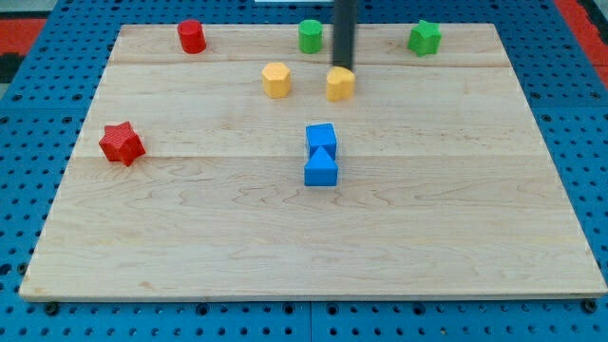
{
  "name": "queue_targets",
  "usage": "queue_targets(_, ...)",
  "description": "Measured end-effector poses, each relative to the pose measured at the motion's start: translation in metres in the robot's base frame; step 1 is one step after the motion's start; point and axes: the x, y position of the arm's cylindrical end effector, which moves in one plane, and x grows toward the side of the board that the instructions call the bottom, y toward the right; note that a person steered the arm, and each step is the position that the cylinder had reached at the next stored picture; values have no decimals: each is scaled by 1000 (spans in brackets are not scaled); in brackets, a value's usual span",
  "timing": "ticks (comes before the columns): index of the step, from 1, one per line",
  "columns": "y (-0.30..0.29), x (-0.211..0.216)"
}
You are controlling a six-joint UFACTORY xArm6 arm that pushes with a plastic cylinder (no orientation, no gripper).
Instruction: Separate the blue cube and blue triangle
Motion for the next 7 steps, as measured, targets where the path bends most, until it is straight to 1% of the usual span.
queue_targets(1,11,23)
queue_targets(2,1,-15)
queue_targets(3,-46,4)
queue_targets(4,-7,40)
queue_targets(5,87,52)
queue_targets(7,-18,18)
